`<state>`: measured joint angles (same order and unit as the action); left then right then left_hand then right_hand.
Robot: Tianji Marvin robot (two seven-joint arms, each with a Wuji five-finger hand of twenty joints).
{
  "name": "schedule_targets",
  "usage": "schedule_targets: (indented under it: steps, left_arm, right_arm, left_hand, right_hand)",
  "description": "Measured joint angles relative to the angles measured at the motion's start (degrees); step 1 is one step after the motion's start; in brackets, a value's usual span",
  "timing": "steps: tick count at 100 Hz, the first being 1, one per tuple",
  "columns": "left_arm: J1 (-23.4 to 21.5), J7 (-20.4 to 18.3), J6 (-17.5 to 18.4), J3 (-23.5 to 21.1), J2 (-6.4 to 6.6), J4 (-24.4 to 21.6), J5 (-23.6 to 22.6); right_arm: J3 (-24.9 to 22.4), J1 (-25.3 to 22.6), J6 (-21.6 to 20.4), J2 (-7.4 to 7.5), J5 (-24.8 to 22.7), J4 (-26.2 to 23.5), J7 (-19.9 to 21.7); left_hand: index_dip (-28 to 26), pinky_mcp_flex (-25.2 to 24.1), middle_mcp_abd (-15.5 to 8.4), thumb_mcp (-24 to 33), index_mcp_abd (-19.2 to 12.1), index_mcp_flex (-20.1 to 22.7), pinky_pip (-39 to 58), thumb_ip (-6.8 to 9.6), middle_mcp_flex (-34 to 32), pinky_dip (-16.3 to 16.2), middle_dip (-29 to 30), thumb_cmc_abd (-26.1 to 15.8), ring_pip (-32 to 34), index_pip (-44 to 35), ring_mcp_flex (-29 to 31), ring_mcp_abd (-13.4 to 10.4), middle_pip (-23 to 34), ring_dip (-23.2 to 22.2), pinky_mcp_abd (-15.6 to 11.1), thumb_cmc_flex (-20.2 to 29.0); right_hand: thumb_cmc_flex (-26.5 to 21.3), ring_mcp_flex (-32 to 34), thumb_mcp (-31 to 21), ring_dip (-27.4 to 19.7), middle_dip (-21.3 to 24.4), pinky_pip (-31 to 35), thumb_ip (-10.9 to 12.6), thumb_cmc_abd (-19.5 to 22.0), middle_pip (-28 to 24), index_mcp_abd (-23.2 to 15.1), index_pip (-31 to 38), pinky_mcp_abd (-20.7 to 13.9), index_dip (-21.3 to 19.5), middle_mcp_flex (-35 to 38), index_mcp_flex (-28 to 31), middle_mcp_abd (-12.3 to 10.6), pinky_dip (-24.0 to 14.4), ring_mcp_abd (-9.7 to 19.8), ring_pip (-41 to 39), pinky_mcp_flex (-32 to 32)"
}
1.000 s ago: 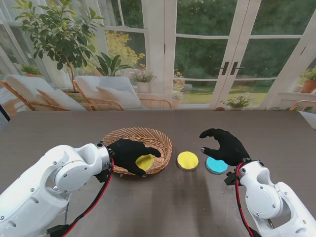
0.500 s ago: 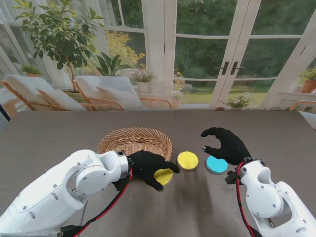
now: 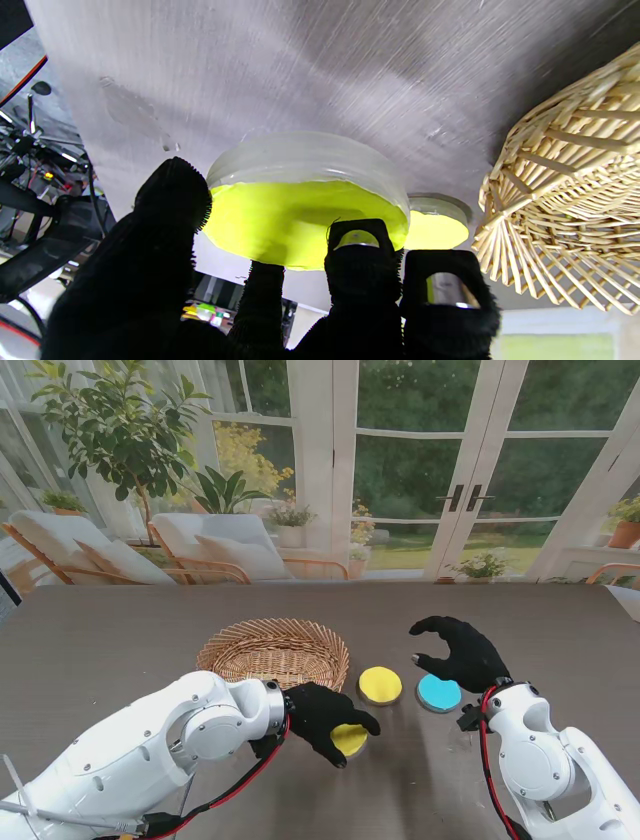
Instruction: Stack culture dishes into a storage basket
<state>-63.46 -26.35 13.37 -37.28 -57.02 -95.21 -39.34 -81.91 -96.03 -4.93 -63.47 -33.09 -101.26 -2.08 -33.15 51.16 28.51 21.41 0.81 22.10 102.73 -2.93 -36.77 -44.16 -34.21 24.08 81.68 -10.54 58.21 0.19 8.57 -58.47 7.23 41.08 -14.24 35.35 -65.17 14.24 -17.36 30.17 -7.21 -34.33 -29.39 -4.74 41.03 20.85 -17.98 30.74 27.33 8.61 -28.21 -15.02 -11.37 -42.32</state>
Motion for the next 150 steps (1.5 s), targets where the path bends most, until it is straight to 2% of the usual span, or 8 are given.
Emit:
schedule_targets:
  steps: [5, 36, 52, 62, 75, 110, 150]
  left_arm:
    - [0.03, 0.67, 0.02, 0.38, -0.16, 0.44, -0.83]
    - [1.7, 4.89, 1.22, 3.98, -0.8, 4.48, -3.07]
    - [1.89, 4.64, 1.36, 4.09, -0.89, 4.44, -4.13]
    - [3.16, 5.27, 1.23, 5.98, -0.88, 4.66, -4.46]
    - [4.89, 6.33, 1.23, 8.39, -1.24, 5.7, -3.98]
    - [5.72, 7.64, 1.4, 9.87, -2.11, 6.54, -1.31]
    - [7.82, 11.41, 1.47, 13.38, -3.69, 11.3, -0.52]
  right_arm:
    - [0.0, 0.0, 0.0, -0.01, 0.0, 0.0, -0.08]
    - [0.02, 0.0, -0.01, -0.02, -0.09, 0.01, -0.11]
    - [0.02, -0.01, 0.0, -0.03, -0.1, 0.0, -0.11]
    - [0.02, -0.02, -0.01, -0.04, -0.12, -0.02, -0.16]
    - [-0.06, -0.03, -0.02, -0.05, -0.13, -0.02, -0.24]
    - [-0.25, -0.04, -0.05, -0.07, -0.11, -0.04, -0.29]
    - [-0.31, -0.08, -0.1, -0.08, -0.11, -0.1, -0.34]
  left_hand:
    - [0.0, 0.0, 0.0, -1.93, 0.01, 0.1, 0.0, 0.0, -0.01, 0.05, -0.01, -0.12, 0.0, 0.08, -0.01, -0.05, 0.06, 0.01, -0.01, 1.19]
    - [0.01, 0.0, 0.0, -2.51, 0.01, 0.85, 0.0, 0.0, -0.05, 0.82, -0.03, -0.21, 0.0, -0.05, -0.01, -0.11, 0.46, 0.1, -0.09, 1.21]
    - [0.02, -0.01, 0.0, -2.51, 0.01, 0.86, 0.0, 0.0, -0.08, 0.82, -0.05, -0.21, 0.0, -0.11, -0.01, -0.11, 0.49, 0.1, -0.09, 1.21]
    - [0.02, -0.01, 0.0, -2.51, 0.01, 0.88, 0.0, 0.0, -0.08, 0.82, -0.07, -0.21, 0.0, -0.3, -0.01, -0.12, 0.5, 0.12, -0.1, 1.21]
    - [0.02, -0.01, 0.0, -2.52, -0.01, 0.91, 0.0, 0.0, -0.09, 0.82, -0.62, -0.21, 0.0, -0.35, -0.01, -0.13, 0.52, 0.19, -0.1, 1.21]
    - [0.03, -0.01, 0.0, -2.55, -0.01, 1.2, 0.0, -0.01, -0.65, 0.82, -0.65, -0.22, 0.0, -0.69, 0.01, -0.16, 0.52, 0.22, -0.13, 1.21]
    - [0.14, -0.01, 0.0, -2.98, -0.37, 2.67, 0.05, -0.03, -1.33, 1.59, -1.05, -0.22, 0.0, -0.82, 0.1, -0.16, 0.53, 0.83, -0.13, 1.21]
  right_hand:
    - [0.0, 0.0, 0.0, 0.0, 0.0, 0.0, 0.0, 0.0, 0.0, 0.0, 0.0, 0.0, 0.0, 0.0, 0.0, 0.0, 0.0, 0.0, 0.0, 0.0]
    - [0.0, 0.0, 0.0, 0.0, 0.0, 0.0, 0.0, 0.0, 0.0, 0.0, 0.0, 0.0, 0.0, 0.0, 0.0, 0.0, 0.0, 0.0, 0.0, 0.0]
    - [0.0, 0.0, 0.0, 0.0, 0.0, 0.0, 0.0, 0.0, 0.0, 0.0, 0.0, 0.0, 0.0, 0.0, 0.0, 0.0, 0.0, 0.0, 0.0, 0.0]
    - [0.0, 0.0, 0.0, 0.0, 0.0, 0.0, 0.0, 0.0, 0.0, 0.0, 0.0, 0.0, 0.0, 0.0, 0.0, 0.0, 0.0, 0.0, 0.0, 0.0]
    - [0.0, 0.0, 0.0, 0.0, 0.0, 0.0, 0.0, 0.0, 0.0, 0.0, 0.0, 0.0, 0.0, 0.0, 0.0, 0.0, 0.0, 0.0, 0.0, 0.0]
    - [0.0, 0.0, 0.0, 0.0, 0.0, 0.0, 0.0, 0.0, 0.0, 0.0, 0.0, 0.0, 0.0, 0.0, 0.0, 0.0, 0.0, 0.0, 0.0, 0.0]
    - [0.0, 0.0, 0.0, 0.0, 0.0, 0.0, 0.0, 0.0, 0.0, 0.0, 0.0, 0.0, 0.0, 0.0, 0.0, 0.01, -0.01, 0.0, 0.0, 0.0]
